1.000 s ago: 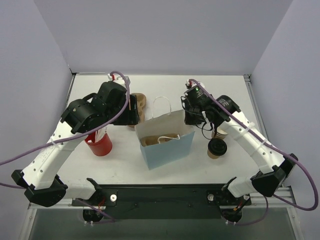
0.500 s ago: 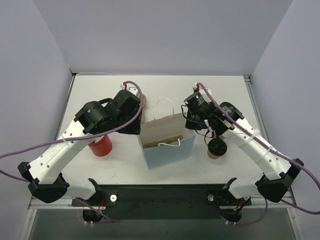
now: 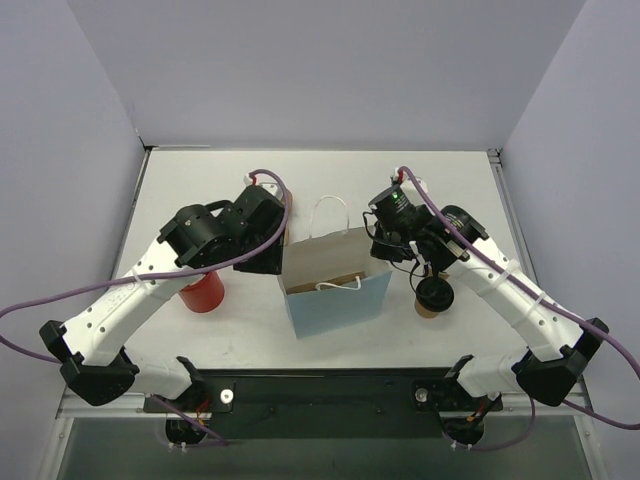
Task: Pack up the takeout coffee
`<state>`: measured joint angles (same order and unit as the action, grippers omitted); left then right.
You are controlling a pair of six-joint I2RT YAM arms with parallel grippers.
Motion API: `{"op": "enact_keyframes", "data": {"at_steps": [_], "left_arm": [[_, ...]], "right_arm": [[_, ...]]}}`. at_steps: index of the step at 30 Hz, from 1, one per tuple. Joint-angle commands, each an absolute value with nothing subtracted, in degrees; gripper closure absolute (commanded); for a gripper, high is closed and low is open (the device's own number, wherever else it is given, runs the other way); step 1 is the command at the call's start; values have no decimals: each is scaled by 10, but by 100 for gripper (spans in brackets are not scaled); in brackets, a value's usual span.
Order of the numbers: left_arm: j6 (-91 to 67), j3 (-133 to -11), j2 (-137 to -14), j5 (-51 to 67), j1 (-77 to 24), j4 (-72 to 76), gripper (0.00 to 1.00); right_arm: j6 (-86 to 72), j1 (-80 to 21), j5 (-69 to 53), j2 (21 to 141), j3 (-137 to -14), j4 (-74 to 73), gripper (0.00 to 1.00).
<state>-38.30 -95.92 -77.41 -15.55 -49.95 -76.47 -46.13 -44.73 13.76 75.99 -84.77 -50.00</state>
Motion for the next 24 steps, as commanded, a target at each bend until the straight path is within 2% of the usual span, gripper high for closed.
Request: {"op": "enact_keyframes", "data": {"at_steps": [1, 5, 8, 9, 11, 12, 13, 16, 22, 23, 24], "left_arm": [[-397, -946, -766, -144, -503, -737, 46], [-390, -960, -776, -152, -503, -731, 50], [-371, -978, -784, -170, -497, -735, 67], [-355, -983, -787, -173, -492, -737, 81], [-335, -997, -796, -169, -472, -738, 91], [-317, -1000, -800, -167, -465, -740, 100], [-309, -1010, -806, -167, -460, -743, 100], [-270, -1023, -817, -154, -437, -749, 100], [-238, -1028, -827, -116, -422, -751, 99], [-237, -1028, -829, -113, -422, -751, 85], [-236, -1030, -829, -116, -422, -752, 77]], "right_arm": [[-477, -454, 154, 742, -842, -501, 100], [-483, -454, 153, 737, -846, -497, 100], [-496, -456, 149, 733, -852, -497, 100], [-500, -456, 148, 730, -852, -496, 100], [-512, -461, 145, 727, -847, -496, 92], [-514, -462, 143, 725, -846, -496, 88], [-516, -465, 144, 724, -844, -497, 81], [-518, -471, 147, 722, -837, -497, 69], [-496, -470, 142, 706, -856, -497, 60], [-493, -471, 141, 703, -860, -496, 59], [-490, -471, 139, 699, -868, -497, 58]]}}
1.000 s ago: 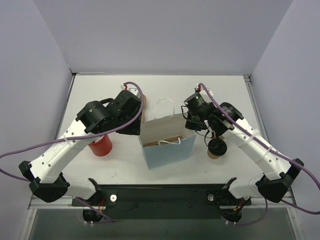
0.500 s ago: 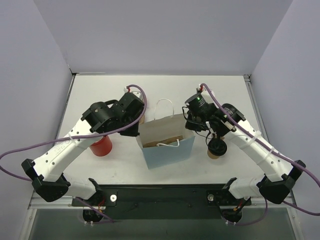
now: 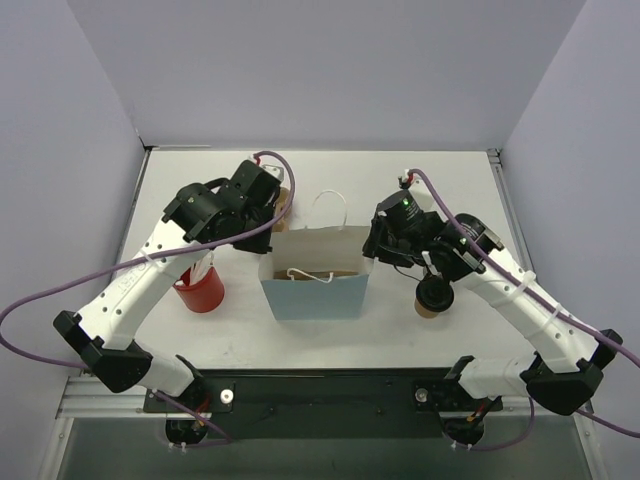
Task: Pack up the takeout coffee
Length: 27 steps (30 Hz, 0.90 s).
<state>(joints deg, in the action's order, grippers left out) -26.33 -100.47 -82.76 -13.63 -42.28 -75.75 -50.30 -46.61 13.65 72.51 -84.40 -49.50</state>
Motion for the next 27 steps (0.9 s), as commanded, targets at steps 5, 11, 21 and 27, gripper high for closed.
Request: {"op": "enact_keyframes", "data": {"at_steps": [5, 11, 21, 27], "left_arm": [[-234, -1045, -830, -127, -422, -754, 54], [-240, -1032, -824, -144, -422, -744, 53], [-233, -1017, -832, -174, -422, -720, 54], [-224, -1003, -848, -169, -421, -706, 67]], "right_arm": [[-482, -469, 140, 688, -886, -497, 57], [-461, -465, 149, 676, -893, -497, 57], [-429, -433, 142, 644, -876, -502, 56], [-367, -324, 92, 637, -858, -529, 53]]}}
